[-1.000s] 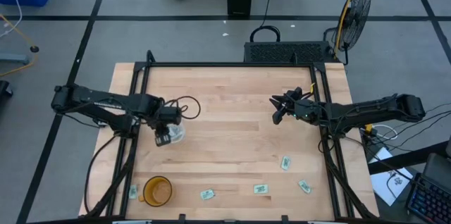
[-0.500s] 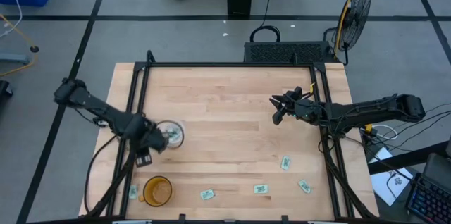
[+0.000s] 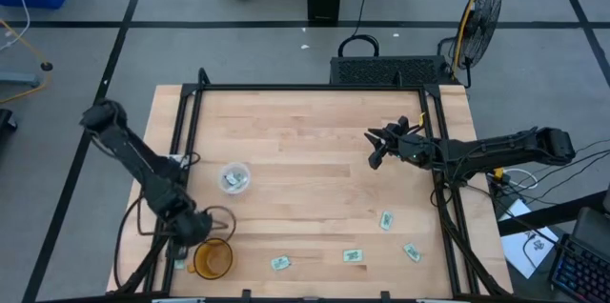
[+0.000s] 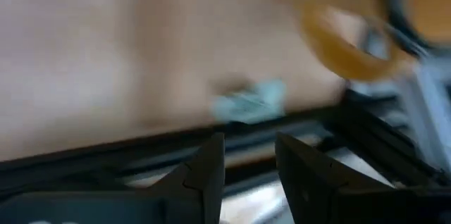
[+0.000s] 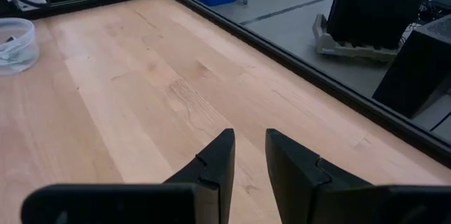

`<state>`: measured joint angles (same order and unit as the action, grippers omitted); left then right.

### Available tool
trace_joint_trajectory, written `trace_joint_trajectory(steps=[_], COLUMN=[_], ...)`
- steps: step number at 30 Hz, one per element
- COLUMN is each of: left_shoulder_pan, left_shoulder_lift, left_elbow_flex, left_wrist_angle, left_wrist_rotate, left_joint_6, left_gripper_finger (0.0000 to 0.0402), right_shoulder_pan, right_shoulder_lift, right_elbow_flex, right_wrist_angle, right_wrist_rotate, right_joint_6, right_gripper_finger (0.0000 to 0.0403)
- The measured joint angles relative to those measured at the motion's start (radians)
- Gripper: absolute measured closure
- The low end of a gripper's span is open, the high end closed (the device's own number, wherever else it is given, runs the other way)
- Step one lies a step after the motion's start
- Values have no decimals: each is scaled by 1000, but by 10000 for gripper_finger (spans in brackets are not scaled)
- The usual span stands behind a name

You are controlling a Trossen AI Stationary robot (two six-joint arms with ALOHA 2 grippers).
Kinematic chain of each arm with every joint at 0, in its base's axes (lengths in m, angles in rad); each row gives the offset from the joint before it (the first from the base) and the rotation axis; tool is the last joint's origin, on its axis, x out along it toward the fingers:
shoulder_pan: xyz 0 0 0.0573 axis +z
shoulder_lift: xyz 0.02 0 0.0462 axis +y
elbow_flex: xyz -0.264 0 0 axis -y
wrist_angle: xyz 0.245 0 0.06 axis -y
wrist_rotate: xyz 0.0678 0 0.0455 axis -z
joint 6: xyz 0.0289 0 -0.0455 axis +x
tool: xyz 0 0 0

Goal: Pick and place items into bin
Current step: Put the green stevia packet into the left transparent bin

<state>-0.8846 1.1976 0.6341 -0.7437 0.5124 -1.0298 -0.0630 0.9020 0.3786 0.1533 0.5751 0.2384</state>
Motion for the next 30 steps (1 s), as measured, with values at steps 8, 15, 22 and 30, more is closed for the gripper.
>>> trace_joint_trajectory(steps=[8, 15, 22, 30], left_shoulder_pan=[-151, -196, -200, -222], left_shoulder_lift=[13, 121, 161, 163], left_elbow_flex=[-37, -36, -33, -35], left_wrist_angle=[198, 198, 204, 199], left_wrist_rotate=[-108, -130, -191, -219], left_joint_6=[-111, -60, -18, -49], left_gripper_finger=[270, 270, 270, 270], right_shoulder_pan=[-58, -112, -150, -160], right_shoulder_lift=[0, 0, 0, 0], right_elbow_flex=[0, 0, 0, 0], right_wrist_angle=[36, 104, 140, 150], right_wrist_rotate=[0, 0, 0, -2], right_joint_6=[-1, 0, -1, -1], right_gripper_finger=[330, 330, 330, 330])
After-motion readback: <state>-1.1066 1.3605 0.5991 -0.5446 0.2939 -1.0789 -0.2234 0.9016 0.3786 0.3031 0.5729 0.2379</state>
